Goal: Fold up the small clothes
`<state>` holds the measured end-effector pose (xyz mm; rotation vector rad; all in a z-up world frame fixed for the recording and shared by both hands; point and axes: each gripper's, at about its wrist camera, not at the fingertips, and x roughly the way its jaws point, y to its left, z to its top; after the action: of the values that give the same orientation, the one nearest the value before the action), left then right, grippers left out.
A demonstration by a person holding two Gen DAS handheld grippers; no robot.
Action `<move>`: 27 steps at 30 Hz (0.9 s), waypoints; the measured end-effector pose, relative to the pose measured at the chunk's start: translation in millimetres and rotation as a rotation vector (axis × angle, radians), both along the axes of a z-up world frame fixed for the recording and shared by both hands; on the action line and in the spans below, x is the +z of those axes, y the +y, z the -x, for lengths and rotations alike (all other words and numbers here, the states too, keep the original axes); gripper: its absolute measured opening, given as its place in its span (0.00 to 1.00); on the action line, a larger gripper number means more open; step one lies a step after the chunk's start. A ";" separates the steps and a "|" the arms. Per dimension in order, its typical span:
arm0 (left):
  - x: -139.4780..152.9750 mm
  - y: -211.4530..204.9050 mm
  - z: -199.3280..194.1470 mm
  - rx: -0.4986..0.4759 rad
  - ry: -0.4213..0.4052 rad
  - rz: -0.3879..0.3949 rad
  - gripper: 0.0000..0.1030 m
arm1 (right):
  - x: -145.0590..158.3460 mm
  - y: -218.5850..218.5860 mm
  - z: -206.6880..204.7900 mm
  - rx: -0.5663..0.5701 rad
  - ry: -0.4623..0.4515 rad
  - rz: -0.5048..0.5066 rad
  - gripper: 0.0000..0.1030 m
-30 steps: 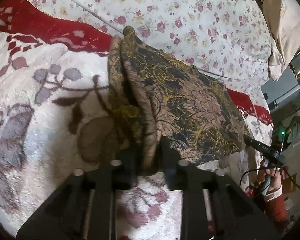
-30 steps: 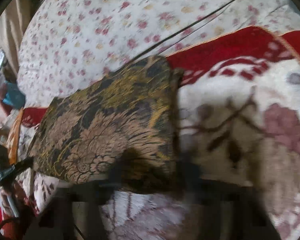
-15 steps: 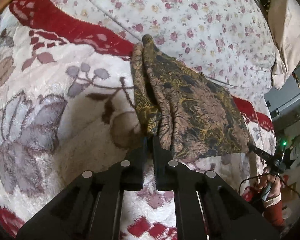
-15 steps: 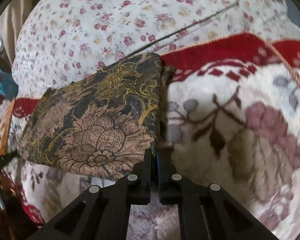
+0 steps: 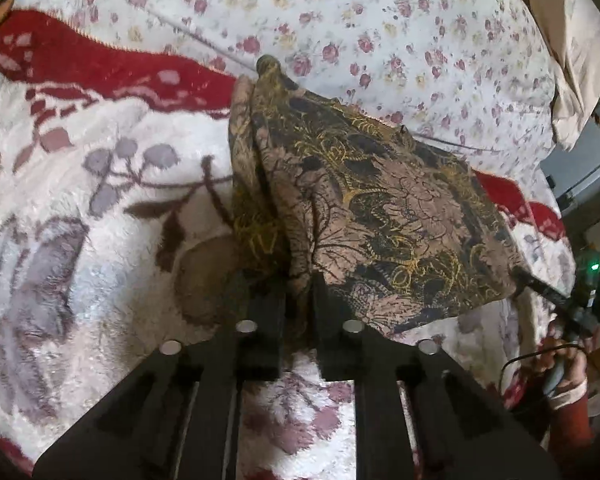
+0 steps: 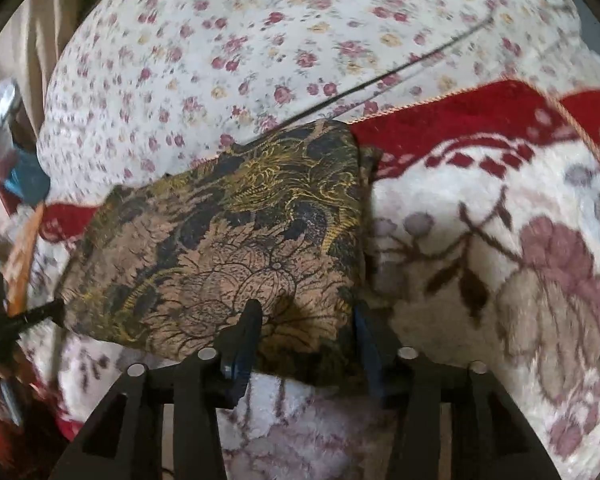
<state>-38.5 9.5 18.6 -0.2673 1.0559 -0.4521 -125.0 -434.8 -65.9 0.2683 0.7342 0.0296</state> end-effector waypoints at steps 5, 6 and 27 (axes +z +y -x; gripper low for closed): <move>18.7 21.0 11.6 0.001 -0.050 0.049 0.03 | 10.4 -15.0 6.3 -0.012 -0.030 -0.020 0.05; 18.7 25.6 12.8 0.010 -0.058 0.039 0.03 | 14.1 -16.1 9.8 -0.011 -0.045 -0.012 0.05; 34.6 -17.3 -1.5 0.110 -0.131 -0.099 0.48 | 34.6 64.5 -78.8 0.072 0.041 0.173 0.51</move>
<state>-37.1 -7.8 53.2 -0.2041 0.9276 -0.3132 -46.3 -370.3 -31.3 0.0774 0.7822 0.0293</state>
